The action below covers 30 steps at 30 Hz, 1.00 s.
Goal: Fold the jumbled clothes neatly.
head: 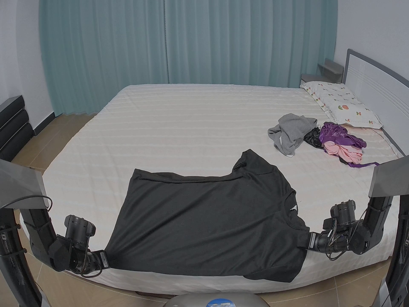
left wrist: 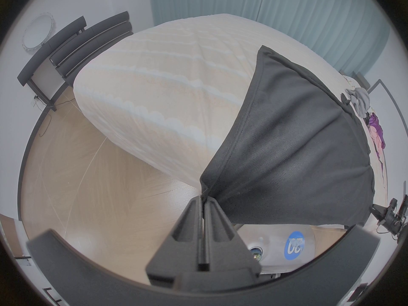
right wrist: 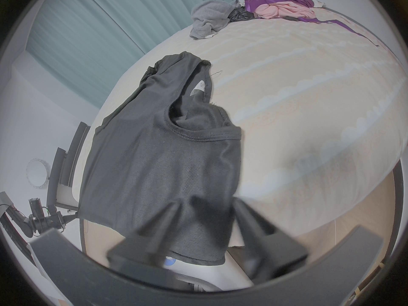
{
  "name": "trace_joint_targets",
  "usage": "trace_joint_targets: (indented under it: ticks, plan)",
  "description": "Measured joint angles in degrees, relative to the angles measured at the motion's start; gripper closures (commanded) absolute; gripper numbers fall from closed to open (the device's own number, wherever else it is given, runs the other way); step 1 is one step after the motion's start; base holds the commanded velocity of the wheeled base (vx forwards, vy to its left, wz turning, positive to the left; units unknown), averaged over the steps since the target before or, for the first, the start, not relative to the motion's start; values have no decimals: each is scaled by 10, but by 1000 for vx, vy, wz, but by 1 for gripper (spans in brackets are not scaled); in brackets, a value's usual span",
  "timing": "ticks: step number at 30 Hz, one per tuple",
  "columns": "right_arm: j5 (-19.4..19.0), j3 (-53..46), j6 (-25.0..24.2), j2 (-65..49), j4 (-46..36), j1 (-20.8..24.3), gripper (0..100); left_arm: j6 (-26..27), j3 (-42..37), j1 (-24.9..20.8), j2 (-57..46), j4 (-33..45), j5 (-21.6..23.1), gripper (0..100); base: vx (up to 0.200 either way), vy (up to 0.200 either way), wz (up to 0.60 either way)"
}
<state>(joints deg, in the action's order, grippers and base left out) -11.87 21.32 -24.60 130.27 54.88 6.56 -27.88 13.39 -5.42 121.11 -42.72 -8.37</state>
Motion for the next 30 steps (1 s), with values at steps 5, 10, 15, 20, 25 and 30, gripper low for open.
trace_joint_targets:
  ticks: [5, 10, 15, 20, 25, 30]
  plan:
    - [0, -6, 11, -15, -3, -26, 100, 5, -3, -1, 1, 9, 0, 100, 0, 0, 0]
    - [0, -7, 51, -28, -7, -61, 100, 5, -6, -6, 3, 12, 0, 100, 0, 0, 0]
    - [-1, 2, 70, -37, -10, -84, 100, 0, -8, -18, 8, 13, 1, 100, 0, 0, 0]
    - [-1, 8, 72, -37, -10, -84, 100, -1, -6, -24, 14, 11, 3, 100, 0, 0, 0]
    - [-4, 10, 72, -30, -10, -78, 0, -21, 0, -25, 17, 8, 4, 0, 0, 0, 0]
    - [-12, 11, 62, -25, -2, -74, 0, -34, 9, -26, 16, 6, 9, 0, 0, 0, 0]
